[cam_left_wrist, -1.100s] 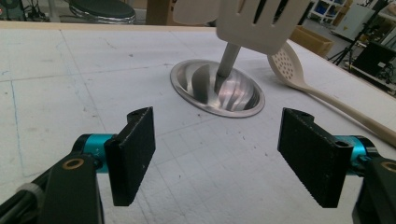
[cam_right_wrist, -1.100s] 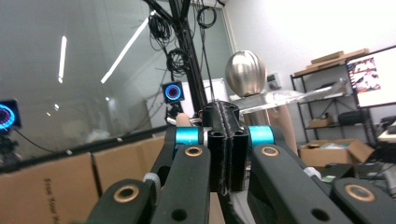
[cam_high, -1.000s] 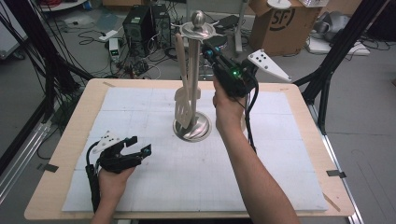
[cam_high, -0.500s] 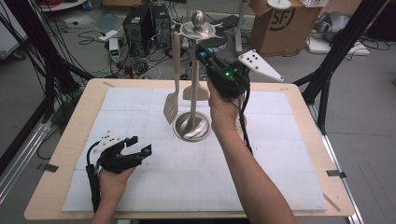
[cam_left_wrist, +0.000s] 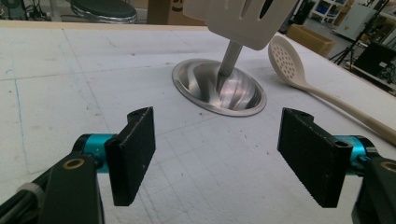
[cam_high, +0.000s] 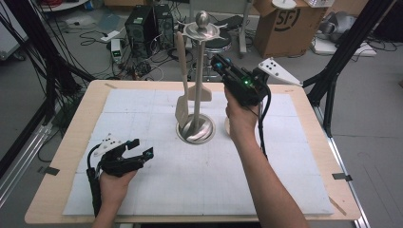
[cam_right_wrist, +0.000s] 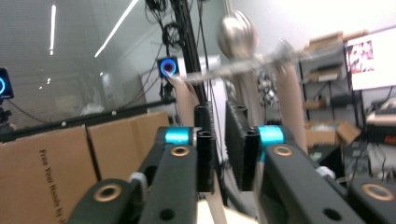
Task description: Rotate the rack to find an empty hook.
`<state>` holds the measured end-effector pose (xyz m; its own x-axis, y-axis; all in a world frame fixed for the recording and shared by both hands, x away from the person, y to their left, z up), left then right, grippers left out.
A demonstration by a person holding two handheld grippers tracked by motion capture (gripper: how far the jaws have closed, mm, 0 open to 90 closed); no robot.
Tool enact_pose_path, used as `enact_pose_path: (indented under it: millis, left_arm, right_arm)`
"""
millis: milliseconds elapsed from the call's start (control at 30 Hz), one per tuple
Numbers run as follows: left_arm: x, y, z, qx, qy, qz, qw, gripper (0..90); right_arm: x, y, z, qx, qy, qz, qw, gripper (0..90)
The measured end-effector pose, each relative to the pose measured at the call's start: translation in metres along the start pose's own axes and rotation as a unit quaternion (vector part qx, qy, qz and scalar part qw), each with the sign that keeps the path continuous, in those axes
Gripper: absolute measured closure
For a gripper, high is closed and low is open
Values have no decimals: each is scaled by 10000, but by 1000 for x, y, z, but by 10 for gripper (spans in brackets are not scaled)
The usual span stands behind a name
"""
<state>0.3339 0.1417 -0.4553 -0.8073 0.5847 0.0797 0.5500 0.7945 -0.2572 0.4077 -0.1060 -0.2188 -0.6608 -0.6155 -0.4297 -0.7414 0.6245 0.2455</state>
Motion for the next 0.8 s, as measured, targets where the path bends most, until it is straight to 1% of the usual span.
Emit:
enact_pose_path:
  millis: [67,100,167,200,267,300,333,367,400,433,467,500,567,633,700,767,800]
  left_arm:
    - [0,0,1,-28,18,7,10000,283]
    - [0,0,1,-36,15,6,10000,283]
    - [-1,1,1,-29,6,-10,10000,283]
    - [-1,1,1,-13,1,-10,10000,283]
    - [-1,1,1,-13,0,-10,10000,283]
    - [-1,1,1,-24,8,-9,10000,282]
    - [-1,1,1,-28,14,-5,10000,283]
    - [-1,1,1,-27,16,-8,10000,283]
    - [-1,1,2,-1,15,-12,10000,283]
    - [-1,1,2,-16,30,-5,10000,283]
    - [-1,1,2,-8,40,-14,10000,283]
    - [-1,2,3,-5,38,-12,10000,283]
    - [-1,2,2,-11,34,-11,10000,283]
    - [0,2,2,-26,32,-21,10000,283]
    - [0,1,2,-17,32,-8,10000,283]
    - [-1,1,3,-27,48,8,10000,283]
    - [-1,1,3,-26,37,6,10000,283]
  right_arm:
    - [8,-8,4,-152,83,9,9998,692]
    - [12,-13,6,-174,116,79,9998,676]
    - [19,-19,9,-208,150,99,9996,657]
    - [23,-25,11,-237,174,164,9994,619]
    - [29,-31,14,-402,169,185,9989,528]
    - [31,-33,15,-438,203,240,9985,478]
    - [34,-37,15,-452,213,329,9982,463]
    - [36,-40,15,-461,176,358,9981,455]
    - [38,-41,15,-494,188,383,9979,417]
    - [39,-43,16,-521,205,426,9975,377]
    - [41,-43,16,-553,226,419,9973,356]
    - [42,-44,17,-529,219,407,9975,331]
    - [45,-44,17,-499,229,432,9976,310]
    - [48,-44,18,-509,245,398,9976,305]
    - [54,-46,21,-457,291,435,9976,304]
    - [61,-51,25,-436,403,508,9969,302]
    - [65,-54,28,-465,456,555,9963,302]
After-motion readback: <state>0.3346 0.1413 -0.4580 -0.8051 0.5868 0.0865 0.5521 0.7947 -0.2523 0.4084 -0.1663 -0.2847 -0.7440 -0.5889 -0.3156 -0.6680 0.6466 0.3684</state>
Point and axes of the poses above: each handheld gripper's, and its own axes: x roughly backward along the jaws, z roughly out of its underside, y roughly to its left, the point moved 9 cm from there along -x, roughly forward along the jaws, and after that the axes turned 15 degrees about -y, right-handed, at the moved point
